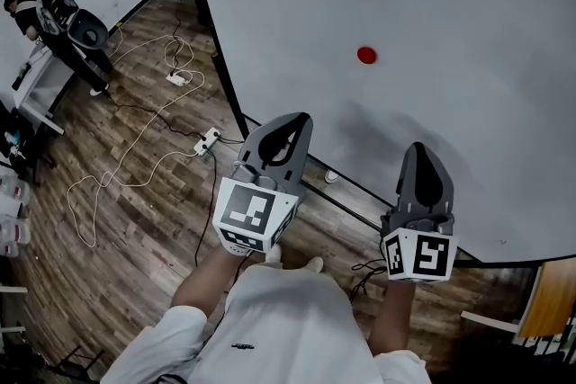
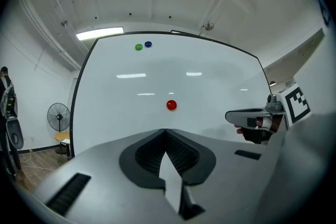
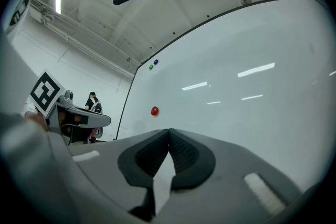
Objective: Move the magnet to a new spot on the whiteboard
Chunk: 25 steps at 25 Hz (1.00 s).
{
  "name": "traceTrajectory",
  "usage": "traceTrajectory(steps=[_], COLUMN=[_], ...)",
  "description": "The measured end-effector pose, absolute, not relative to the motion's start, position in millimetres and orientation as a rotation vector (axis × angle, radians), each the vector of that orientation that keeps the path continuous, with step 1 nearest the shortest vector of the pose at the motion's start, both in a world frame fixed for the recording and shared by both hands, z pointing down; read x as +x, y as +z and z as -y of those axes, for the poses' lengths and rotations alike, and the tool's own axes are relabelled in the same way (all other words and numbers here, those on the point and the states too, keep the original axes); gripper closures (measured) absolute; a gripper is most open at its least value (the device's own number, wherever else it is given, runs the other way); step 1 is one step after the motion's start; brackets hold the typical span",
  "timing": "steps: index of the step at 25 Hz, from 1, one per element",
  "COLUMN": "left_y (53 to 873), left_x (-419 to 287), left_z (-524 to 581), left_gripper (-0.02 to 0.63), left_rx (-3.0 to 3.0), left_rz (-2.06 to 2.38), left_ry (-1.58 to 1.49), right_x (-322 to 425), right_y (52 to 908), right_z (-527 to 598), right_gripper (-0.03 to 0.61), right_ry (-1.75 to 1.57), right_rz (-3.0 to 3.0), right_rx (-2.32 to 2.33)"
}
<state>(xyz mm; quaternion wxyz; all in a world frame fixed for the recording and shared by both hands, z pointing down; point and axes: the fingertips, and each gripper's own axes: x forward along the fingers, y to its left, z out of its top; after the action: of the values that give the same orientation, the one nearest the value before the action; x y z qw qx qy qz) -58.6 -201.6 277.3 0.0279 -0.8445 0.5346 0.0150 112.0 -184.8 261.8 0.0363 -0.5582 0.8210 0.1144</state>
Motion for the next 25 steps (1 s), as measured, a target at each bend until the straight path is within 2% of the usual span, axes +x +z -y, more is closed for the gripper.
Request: traceTrajectory(steps=[25], left_y=[297.8], left_x=[-66.5], left_z=[199.9], left_gripper=[0.607], left_rx=[-2.631], left_rz=[-1.687], left_ry=[0.088], right_x=[124.1], right_y=[288.4], right_z=[189.8], right_gripper=[0.577], right_ry=[0.310], right_rz=[-2.537], right_rx=[-1.753])
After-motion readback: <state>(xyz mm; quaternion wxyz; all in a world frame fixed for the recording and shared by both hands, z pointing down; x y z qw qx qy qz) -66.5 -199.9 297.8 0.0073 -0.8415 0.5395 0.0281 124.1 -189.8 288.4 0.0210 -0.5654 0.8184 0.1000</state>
